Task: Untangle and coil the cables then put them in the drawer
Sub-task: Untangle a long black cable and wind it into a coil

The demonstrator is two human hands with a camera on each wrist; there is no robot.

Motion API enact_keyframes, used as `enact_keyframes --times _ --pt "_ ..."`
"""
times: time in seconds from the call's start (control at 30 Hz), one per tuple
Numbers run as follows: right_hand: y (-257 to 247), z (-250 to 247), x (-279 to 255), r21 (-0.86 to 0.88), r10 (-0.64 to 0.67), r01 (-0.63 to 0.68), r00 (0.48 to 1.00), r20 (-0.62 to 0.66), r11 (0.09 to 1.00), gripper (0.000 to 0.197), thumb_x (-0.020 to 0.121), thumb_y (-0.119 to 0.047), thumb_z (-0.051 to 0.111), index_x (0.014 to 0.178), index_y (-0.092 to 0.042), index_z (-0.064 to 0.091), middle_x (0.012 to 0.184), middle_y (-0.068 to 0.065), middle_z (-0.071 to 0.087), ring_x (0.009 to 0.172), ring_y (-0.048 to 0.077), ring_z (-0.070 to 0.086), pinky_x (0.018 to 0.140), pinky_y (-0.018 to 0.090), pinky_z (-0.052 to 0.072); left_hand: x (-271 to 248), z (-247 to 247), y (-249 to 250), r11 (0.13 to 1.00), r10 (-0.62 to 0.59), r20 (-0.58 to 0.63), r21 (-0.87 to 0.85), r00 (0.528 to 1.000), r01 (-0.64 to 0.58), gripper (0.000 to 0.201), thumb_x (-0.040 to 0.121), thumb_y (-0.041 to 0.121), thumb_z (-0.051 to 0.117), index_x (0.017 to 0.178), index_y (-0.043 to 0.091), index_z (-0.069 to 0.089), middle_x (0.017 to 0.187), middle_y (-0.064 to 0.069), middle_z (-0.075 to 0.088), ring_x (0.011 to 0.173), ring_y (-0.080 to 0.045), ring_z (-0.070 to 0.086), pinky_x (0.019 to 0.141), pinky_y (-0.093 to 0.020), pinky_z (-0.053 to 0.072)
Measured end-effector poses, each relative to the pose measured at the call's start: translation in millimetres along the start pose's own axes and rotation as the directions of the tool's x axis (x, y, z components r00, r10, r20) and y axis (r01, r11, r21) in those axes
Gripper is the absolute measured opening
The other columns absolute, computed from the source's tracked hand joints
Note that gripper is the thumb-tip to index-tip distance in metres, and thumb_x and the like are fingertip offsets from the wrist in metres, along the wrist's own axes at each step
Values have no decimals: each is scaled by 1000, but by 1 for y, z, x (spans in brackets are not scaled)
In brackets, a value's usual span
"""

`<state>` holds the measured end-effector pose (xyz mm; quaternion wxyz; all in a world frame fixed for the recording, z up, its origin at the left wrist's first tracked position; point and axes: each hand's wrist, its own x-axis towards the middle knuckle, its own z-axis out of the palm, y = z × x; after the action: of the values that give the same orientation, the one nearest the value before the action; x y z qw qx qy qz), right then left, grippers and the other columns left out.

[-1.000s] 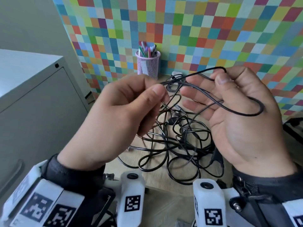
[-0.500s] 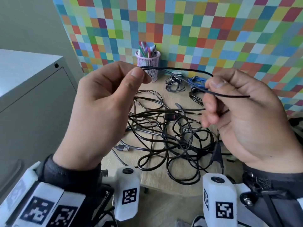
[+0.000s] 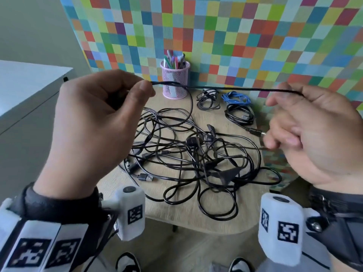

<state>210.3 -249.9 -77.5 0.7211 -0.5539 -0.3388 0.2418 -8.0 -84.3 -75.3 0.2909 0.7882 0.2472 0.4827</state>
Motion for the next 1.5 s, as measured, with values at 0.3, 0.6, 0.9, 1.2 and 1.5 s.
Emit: enact_keyframes --times 0.3,0.6,0.9,1.2,1.5 --pt "7 -3 -4 -636 -58 148 985 161 757 18 77 -45 82 86 -30 79 65 3 69 59 25 59 62 32 49 6 -4 -8 998 -43 -90 -48 995 39 22 101 42 57 82 36 67 57 4 55 41 -7 39 46 -23 26" --pt "10 12 -10 -792 197 144 928 316 593 12 76 -45 75 71 -35 78 59 -8 63 48 7 50 46 21 38 6 0 -7 959 -154 -36 -244 987 140 24 100 40 51 81 28 60 53 -5 52 43 -25 28 44 -28 21" --pt "7 17 -10 -581 154 71 932 329 811 23 97 -30 64 78 -19 65 72 1 76 39 4 37 43 15 31 -10 15 17 922 -205 407 -224 890 315 26 109 31 43 86 18 43 91 6 80 40 -39 27 37 -31 20" --pt "11 21 -13 -507 34 136 950 311 851 13 89 -23 76 78 -18 72 63 6 69 55 21 58 55 31 46 -19 28 23 952 -204 564 -76 800 296 44 71 42 88 84 27 49 72 8 69 60 -13 62 58 -29 52" --pt "10 29 -17 -683 86 148 951 296 715 19 74 -42 87 77 -27 75 43 -12 35 41 8 32 44 16 25 -12 20 24 927 -228 362 -203 904 315 31 82 22 85 83 11 55 65 -3 72 44 -9 48 43 -19 38"
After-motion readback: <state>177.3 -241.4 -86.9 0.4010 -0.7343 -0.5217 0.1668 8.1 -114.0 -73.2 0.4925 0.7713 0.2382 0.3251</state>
